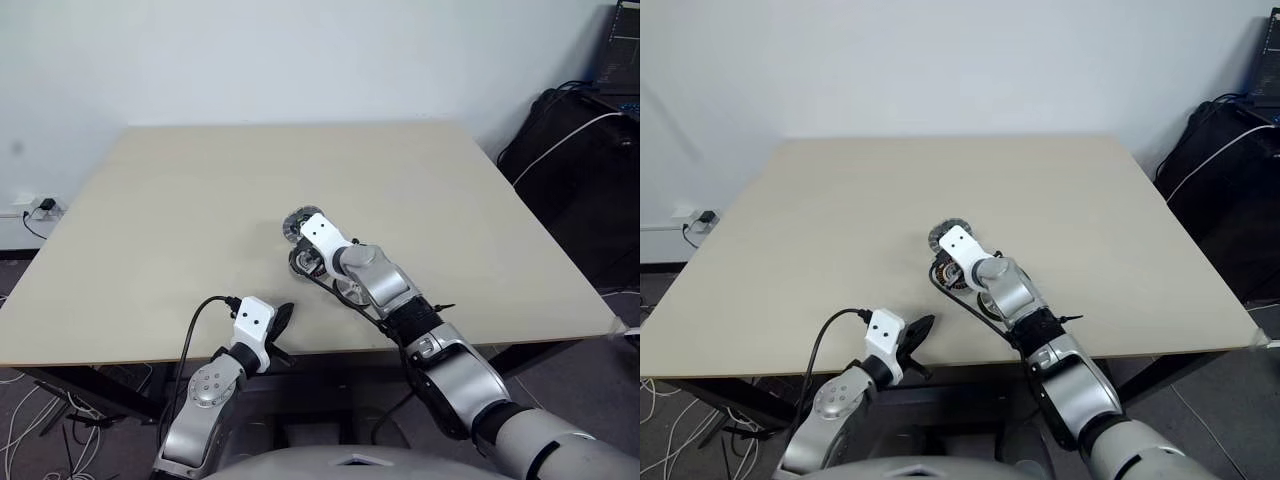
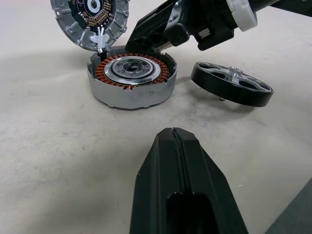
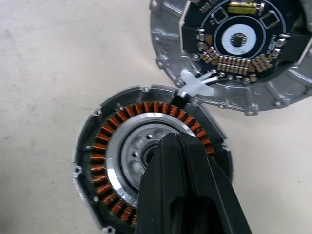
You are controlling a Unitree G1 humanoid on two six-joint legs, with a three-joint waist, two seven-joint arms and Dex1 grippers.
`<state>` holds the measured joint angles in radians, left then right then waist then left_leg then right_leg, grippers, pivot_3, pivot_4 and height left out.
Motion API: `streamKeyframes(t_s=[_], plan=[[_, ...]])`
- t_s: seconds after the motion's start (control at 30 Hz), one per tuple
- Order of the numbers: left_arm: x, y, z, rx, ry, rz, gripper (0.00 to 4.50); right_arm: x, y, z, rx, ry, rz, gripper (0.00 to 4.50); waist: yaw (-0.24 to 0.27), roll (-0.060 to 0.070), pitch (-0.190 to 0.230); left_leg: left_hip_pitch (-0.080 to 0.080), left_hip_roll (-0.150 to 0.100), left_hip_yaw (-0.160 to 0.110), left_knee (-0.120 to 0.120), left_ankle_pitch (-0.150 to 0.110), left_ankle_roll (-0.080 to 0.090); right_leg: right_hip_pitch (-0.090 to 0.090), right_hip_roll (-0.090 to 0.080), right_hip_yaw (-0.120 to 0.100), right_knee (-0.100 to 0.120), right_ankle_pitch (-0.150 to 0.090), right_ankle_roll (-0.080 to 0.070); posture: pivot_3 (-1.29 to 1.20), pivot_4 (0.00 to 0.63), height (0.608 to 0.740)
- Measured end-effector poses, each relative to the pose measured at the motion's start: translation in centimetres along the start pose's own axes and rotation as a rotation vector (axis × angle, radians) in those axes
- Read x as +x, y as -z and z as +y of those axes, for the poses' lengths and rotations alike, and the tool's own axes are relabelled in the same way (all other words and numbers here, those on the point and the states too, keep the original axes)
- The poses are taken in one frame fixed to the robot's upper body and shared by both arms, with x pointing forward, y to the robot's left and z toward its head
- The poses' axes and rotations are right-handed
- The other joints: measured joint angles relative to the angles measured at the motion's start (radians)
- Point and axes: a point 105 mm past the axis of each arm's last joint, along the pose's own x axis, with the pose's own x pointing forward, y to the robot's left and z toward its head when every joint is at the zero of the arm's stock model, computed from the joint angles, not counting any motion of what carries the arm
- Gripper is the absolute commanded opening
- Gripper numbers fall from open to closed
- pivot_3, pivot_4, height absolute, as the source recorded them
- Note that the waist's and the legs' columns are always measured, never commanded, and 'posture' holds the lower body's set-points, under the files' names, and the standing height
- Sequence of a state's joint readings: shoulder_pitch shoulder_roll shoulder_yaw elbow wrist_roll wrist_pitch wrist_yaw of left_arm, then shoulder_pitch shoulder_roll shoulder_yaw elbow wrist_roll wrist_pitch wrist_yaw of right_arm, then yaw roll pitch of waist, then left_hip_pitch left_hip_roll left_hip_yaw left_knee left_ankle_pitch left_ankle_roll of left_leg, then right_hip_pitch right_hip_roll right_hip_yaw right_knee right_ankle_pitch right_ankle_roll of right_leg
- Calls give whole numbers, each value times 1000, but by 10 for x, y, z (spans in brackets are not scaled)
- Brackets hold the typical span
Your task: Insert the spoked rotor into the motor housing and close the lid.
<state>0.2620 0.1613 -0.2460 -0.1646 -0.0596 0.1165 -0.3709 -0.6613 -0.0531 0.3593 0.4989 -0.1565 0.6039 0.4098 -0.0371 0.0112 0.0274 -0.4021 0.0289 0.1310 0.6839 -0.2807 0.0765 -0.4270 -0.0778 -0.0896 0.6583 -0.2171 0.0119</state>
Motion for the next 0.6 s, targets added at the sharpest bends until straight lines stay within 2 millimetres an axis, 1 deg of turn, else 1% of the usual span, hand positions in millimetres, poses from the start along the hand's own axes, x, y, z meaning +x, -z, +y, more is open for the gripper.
streamKeyframes(t_s=[0.2, 0.33, 0.4, 0.6], plan=[[0, 1, 0, -2, -1, 2, 0, 2, 0, 4, -8, -10, 6, 23, 0, 0, 0, 1, 1, -1, 0, 1, -1, -1, 0, 0, 2, -2, 2, 0, 0, 740], [0, 1, 0, -3, -2, 3, 0, 1, 7, 0, -24, 1, 31, 23, 0, 0, 0, 1, 1, -1, 0, 1, -1, -1, 0, 0, 2, -2, 1, 0, 0, 740], [0, 1, 0, -4, -2, 3, 0, 1, 14, -4, -29, 9, 57, 23, 1, 0, 0, 1, 1, -1, 0, 1, -1, -1, 0, 0, 2, -1, -1, 0, 0, 740], [0, 1, 0, -4, -1, 5, 0, 0, 18, -8, -32, 18, 73, 23, 0, 0, 0, 1, 1, -2, 0, -1, 2, -1, 0, -1, 2, -1, -1, 0, 0, 740]])
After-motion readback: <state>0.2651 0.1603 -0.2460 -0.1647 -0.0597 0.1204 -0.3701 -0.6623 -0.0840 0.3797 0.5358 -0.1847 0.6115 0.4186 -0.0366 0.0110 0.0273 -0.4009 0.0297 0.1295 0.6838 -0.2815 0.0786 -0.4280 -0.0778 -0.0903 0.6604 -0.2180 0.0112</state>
